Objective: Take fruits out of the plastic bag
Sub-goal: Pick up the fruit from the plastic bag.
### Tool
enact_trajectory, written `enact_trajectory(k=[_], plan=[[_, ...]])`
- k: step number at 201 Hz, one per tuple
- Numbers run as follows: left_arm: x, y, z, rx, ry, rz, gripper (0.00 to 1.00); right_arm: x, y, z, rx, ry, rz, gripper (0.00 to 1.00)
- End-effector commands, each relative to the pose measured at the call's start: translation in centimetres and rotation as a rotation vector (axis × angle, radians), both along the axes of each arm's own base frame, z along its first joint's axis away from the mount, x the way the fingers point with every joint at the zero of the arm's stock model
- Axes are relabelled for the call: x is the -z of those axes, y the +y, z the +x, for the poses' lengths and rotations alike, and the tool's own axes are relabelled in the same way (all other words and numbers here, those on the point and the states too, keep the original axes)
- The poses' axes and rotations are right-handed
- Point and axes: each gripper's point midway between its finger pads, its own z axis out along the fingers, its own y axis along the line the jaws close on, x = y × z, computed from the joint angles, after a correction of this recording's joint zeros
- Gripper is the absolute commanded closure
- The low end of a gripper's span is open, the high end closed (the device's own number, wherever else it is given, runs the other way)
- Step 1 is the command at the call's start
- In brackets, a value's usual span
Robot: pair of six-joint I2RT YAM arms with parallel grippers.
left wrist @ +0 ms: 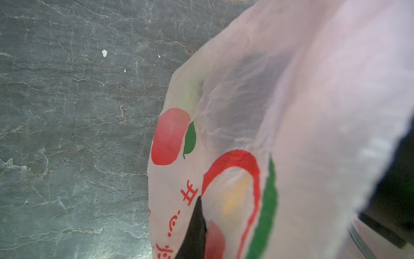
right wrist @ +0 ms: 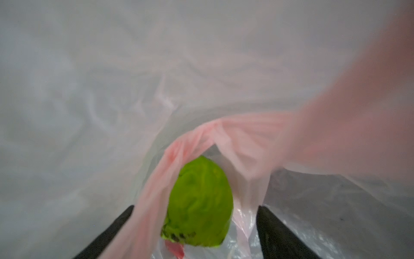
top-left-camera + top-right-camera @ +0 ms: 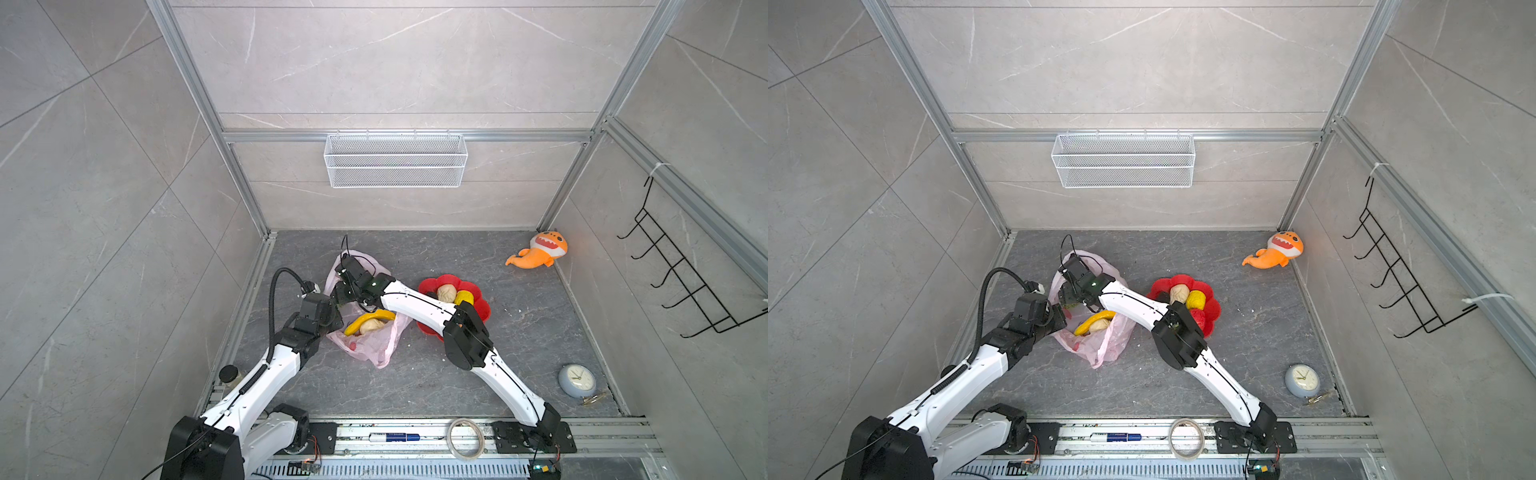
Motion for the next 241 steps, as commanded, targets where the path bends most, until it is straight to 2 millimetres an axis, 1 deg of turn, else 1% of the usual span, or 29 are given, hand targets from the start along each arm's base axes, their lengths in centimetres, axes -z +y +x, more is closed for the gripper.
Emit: enact_trajectory(k=[1,51,81,117,142,152,168,190,199,214,217,222,224,226,241], plan=[[-0.7,0.2,0.2,-0.017,-0.043,-0.011,1.00,2.2,-0.1,0.1,-0.011,0.043,-0.030,0.15],[-0.4,0.3,0.1,-0.017,-0.053,-0.016,1.00,3.3,0.4,0.0,-0.019,0.075,-0.028,0.16],[-0.1,0.2,0.0,-0.017,-0.055,-0.030,1.00,4.0,0.8,-0.1,-0.028,0.086,-0.020,0.19],[-0.5,0.0,0.2,-0.011,-0.066,-0.035,1.00,4.6,1.1,-0.2,-0.030,0.110,-0.013,0.26],[-0.6,0.0,0.2,-0.011,-0.066,-0.039,1.00,4.7,1.0,-0.2,-0.029,0.111,-0.015,0.34],[-0.7,-0.1,0.2,-0.011,-0.067,-0.040,1.00,4.3,0.9,-0.1,-0.029,0.105,-0.013,0.37],[-0.7,0.0,0.2,-0.018,-0.067,-0.040,1.00,3.6,0.8,-0.2,-0.035,0.099,-0.012,0.45],[-0.7,0.2,0.2,-0.031,-0.067,-0.037,1.00,2.0,0.6,-0.6,-0.053,0.089,-0.002,0.55],[-0.9,0.2,0.3,-0.033,-0.071,-0.041,1.00,1.0,0.5,-0.7,-0.059,0.083,0.004,0.57],[-1.3,0.2,0.5,-0.039,-0.083,-0.047,1.00,-0.2,0.0,-1.1,-0.072,0.079,0.006,0.58],[-1.4,0.2,0.5,-0.040,-0.086,-0.049,1.00,-0.9,0.0,-1.2,-0.076,0.077,0.013,0.58],[-1.6,0.2,0.6,-0.042,-0.092,-0.050,1.00,-0.6,-0.1,-1.4,-0.083,0.084,0.006,0.58],[-1.6,0.2,0.6,-0.043,-0.092,-0.050,1.00,-1.8,-0.2,-1.5,-0.085,0.075,0.018,0.58],[-1.7,0.2,0.6,-0.044,-0.091,-0.051,1.00,-2.3,-0.2,-1.6,-0.089,0.072,0.022,0.58],[-2.1,0.3,0.8,-0.050,-0.104,-0.054,1.00,-3.5,-0.7,-2.3,-0.111,0.076,0.017,0.59]])
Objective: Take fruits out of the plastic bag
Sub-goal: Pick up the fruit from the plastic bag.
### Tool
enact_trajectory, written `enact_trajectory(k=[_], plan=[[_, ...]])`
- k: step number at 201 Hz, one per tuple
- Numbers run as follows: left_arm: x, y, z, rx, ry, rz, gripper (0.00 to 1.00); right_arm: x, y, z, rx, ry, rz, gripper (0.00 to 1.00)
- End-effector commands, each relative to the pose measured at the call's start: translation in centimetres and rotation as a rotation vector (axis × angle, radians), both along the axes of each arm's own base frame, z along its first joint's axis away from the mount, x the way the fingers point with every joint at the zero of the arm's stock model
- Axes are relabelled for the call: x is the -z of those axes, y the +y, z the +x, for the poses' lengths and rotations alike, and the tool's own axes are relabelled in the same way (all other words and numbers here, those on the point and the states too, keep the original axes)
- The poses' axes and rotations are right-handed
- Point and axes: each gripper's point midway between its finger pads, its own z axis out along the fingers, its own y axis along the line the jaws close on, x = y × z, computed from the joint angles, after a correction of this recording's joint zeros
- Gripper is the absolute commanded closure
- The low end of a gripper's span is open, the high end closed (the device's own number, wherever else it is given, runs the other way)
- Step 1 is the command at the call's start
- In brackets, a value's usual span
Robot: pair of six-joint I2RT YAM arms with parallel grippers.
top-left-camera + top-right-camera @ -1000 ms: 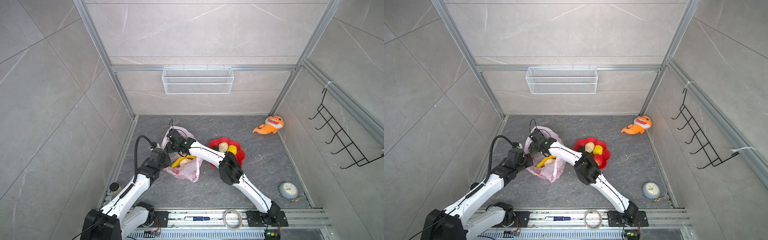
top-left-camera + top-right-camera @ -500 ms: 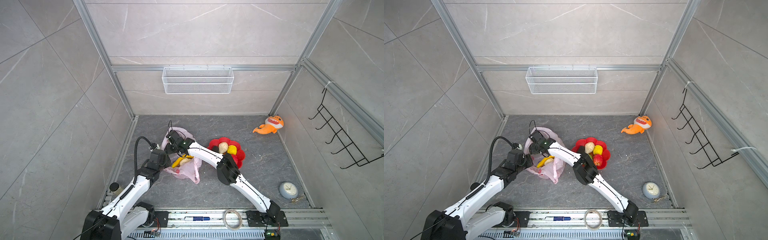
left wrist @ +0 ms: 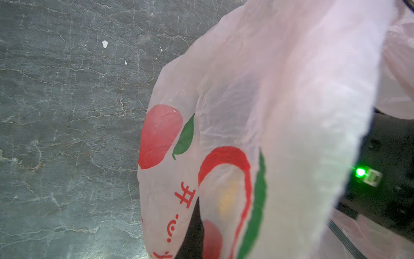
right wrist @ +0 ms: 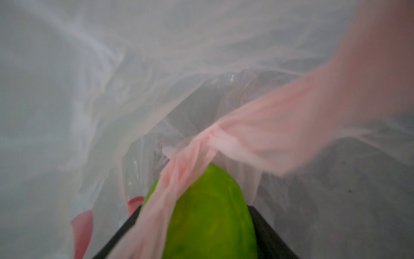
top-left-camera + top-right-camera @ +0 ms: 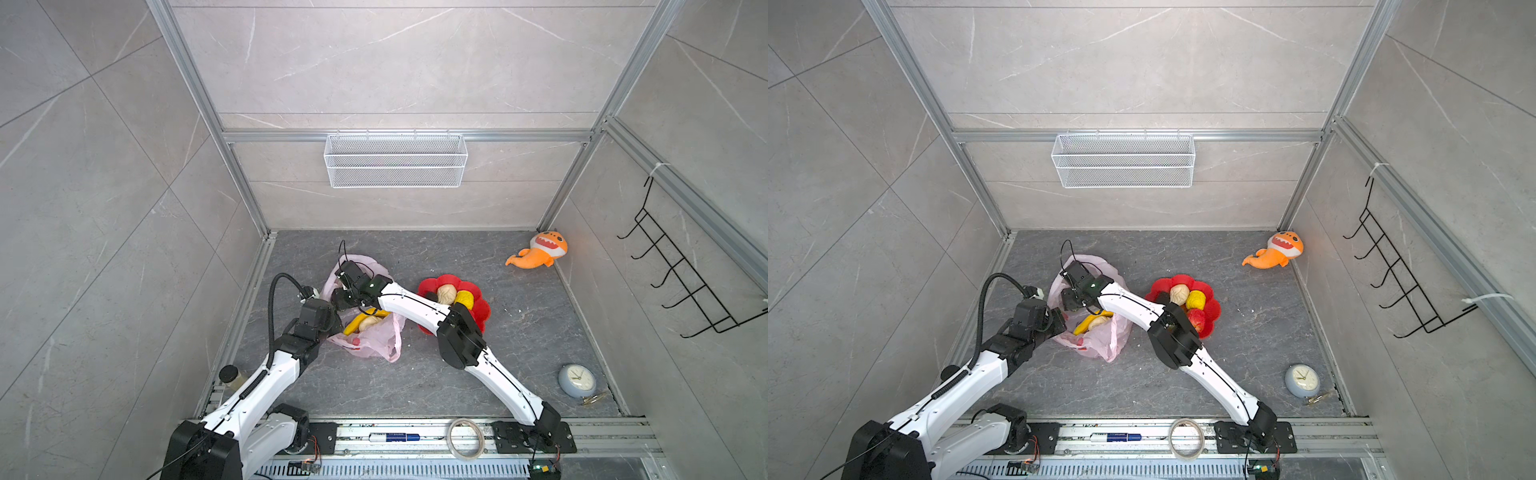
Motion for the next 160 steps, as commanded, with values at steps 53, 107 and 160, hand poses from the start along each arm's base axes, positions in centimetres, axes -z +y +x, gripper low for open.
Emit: enact_trajectory(k=[53,107,160], plan=[[-3.3,0.4,1.2,-0.057,-0.107,-0.039,1.00,-10.7,-2.3,-2.7,-0.102,-0.037,0.053,0.60],[-4.3,0.9,1.0,-0.093,-0.143,-0.058,1.00,-13.4,-3.7,-4.9,-0.158,0.010,0.053,0.60],[-5.3,1.6,0.5,-0.123,-0.175,-0.065,1.00,-12.1,-6.3,-6.1,-0.188,0.044,-0.072,0.59]])
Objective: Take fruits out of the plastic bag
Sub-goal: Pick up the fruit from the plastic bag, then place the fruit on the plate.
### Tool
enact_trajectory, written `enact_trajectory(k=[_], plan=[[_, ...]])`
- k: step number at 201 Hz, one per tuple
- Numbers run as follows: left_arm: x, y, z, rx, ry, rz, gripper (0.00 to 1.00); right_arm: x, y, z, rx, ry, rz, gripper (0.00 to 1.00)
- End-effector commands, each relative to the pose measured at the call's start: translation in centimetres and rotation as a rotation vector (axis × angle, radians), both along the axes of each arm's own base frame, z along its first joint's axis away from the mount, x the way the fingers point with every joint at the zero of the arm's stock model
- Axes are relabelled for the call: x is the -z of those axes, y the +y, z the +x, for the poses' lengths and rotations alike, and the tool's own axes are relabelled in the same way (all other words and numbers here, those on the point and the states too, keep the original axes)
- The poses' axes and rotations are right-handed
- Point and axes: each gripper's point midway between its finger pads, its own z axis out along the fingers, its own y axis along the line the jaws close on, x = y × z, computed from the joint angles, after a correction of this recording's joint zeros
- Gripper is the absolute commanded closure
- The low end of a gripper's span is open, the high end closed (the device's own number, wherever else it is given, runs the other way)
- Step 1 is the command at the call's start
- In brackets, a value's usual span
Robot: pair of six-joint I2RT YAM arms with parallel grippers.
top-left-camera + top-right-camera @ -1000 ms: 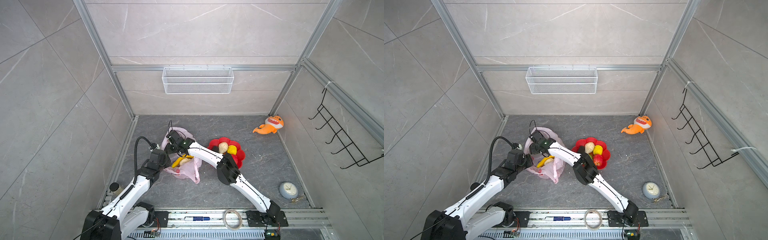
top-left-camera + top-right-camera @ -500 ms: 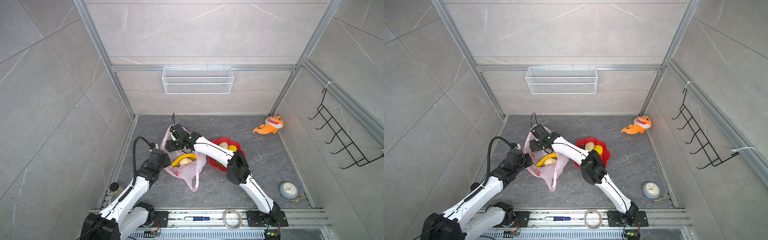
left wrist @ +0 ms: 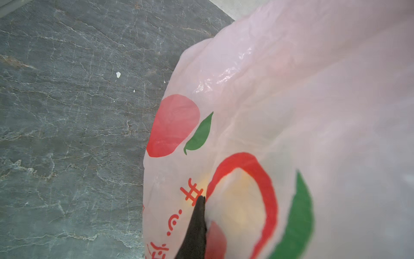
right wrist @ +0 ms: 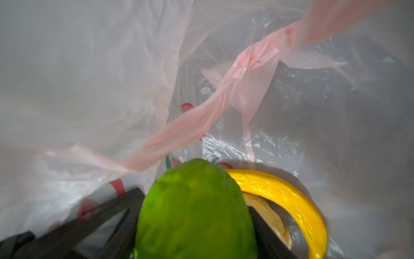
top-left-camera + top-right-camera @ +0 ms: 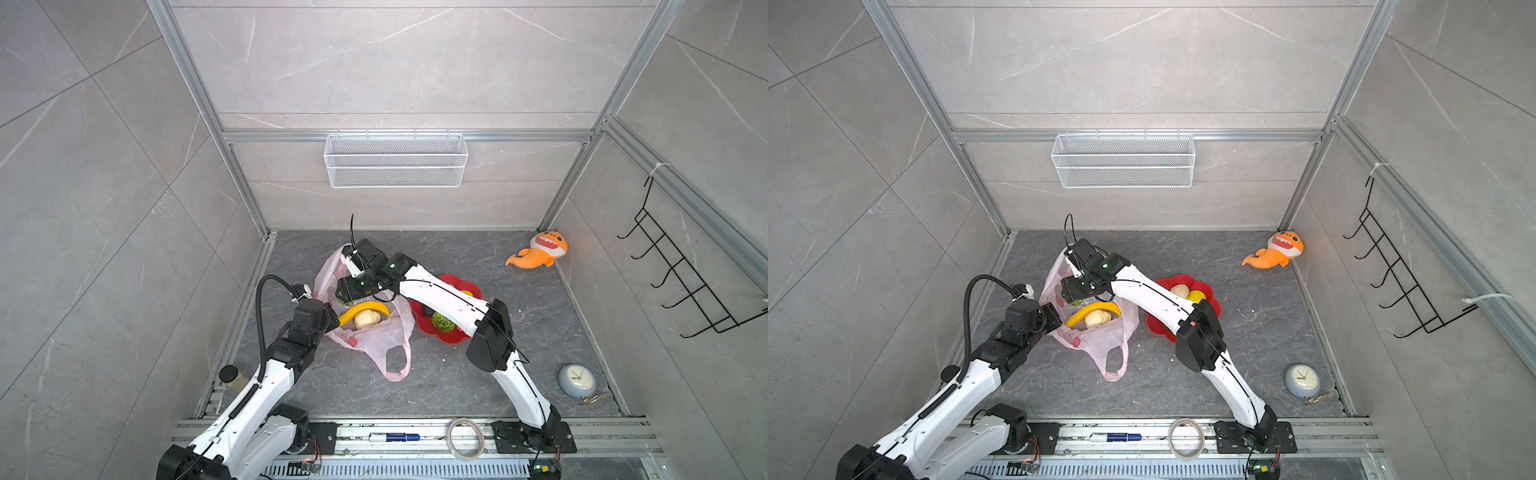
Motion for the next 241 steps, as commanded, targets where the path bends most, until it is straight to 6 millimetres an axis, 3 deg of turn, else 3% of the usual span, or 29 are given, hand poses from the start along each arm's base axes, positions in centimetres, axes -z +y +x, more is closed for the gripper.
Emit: enact_trajectory(k=[1,34,66,97,137,160,204,241], plan=[[-1.6,0.6,0.2,-0.042,-0.045,-0.012,1.00,-0.7,-2.3,-1.2,-0.036,0.007,-0.071,0.59],[-1.6,1.0,-0.1,-0.061,-0.046,-0.010,1.00,0.5,-3.4,-2.5,-0.076,0.039,-0.110,0.60],[-1.3,1.3,-0.1,-0.076,-0.041,-0.010,1.00,-0.2,-4.4,-3.7,-0.106,0.033,-0.108,0.60],[-0.8,1.0,0.1,-0.072,-0.028,-0.019,1.00,-2.9,-4.9,-4.6,-0.129,-0.003,-0.037,0.60],[-0.7,0.4,0.5,-0.056,-0.023,-0.038,1.00,-8.0,-6.5,-4.6,-0.098,-0.103,0.028,0.60],[-1.1,0.2,0.7,-0.051,-0.031,-0.045,1.00,-9.9,-8.5,-4.0,-0.045,-0.154,0.026,0.60],[-1.1,-0.1,1.0,-0.038,-0.024,-0.047,1.00,-11.8,-14.1,-2.3,0.101,-0.211,0.013,0.60],[-1.0,-0.4,1.2,-0.032,-0.023,-0.057,1.00,-10.6,-20.5,-0.7,0.256,-0.216,-0.058,0.61]])
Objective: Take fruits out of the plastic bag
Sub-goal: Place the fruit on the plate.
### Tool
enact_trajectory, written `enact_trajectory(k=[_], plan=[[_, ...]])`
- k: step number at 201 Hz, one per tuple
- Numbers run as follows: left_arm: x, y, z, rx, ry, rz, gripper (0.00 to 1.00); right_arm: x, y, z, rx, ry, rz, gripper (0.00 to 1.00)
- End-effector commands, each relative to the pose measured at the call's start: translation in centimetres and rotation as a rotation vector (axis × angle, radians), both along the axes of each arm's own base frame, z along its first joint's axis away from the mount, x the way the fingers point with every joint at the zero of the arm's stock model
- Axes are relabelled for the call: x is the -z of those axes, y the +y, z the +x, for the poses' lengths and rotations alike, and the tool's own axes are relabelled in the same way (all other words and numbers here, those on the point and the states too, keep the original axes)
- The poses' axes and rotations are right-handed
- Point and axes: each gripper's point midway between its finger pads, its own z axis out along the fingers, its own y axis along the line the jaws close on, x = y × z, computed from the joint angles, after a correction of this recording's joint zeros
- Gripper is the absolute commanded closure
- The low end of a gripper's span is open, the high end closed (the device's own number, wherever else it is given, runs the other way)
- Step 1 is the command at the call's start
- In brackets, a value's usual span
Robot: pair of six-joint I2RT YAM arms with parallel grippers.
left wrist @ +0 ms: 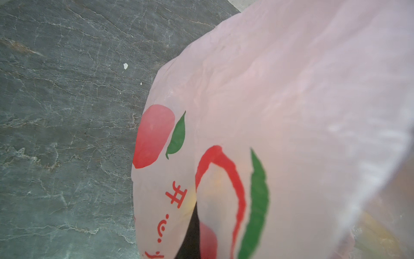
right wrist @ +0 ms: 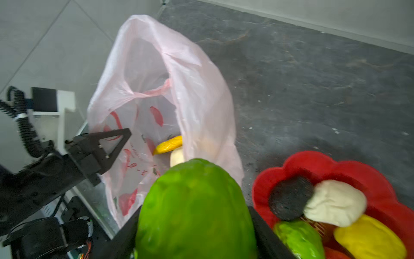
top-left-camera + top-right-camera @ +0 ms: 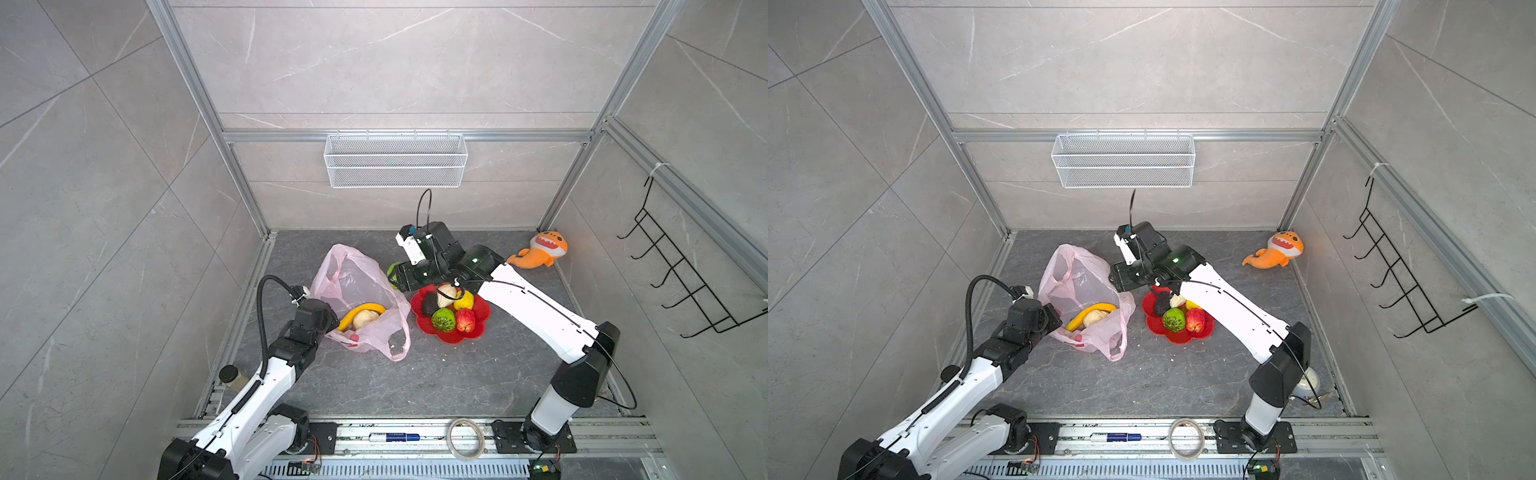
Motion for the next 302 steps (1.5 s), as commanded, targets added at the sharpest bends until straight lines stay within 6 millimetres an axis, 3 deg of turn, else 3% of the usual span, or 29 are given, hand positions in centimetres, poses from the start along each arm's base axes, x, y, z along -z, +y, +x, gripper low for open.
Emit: enact_trajectory(k=[1,30,54,114,201,302], plan=[[-2.2,-0.5,1.2,0.000,-0.067,-0.042,1.00,0.0,-4.1,1.0,0.123,-0.030,-0.035,0.61],[-2.0,-0.7,1.3,0.005,-0.062,-0.044,1.00,3.2,-8.9,1.9,0.241,-0.006,-0.136,0.61],[-2.1,-0.8,1.3,0.008,-0.061,-0.047,1.00,6.7,-11.5,2.2,0.314,0.039,-0.202,0.61],[-2.2,-0.6,1.0,0.000,-0.062,-0.051,1.00,12.9,-15.0,2.9,0.418,0.128,-0.301,0.61],[-2.1,-0.3,0.8,-0.010,-0.061,-0.048,1.00,17.7,-16.6,3.5,0.458,0.216,-0.350,0.59],[-2.1,-0.3,0.8,-0.013,-0.059,-0.052,1.00,19.2,-17.2,2.9,0.463,0.263,-0.376,0.43]])
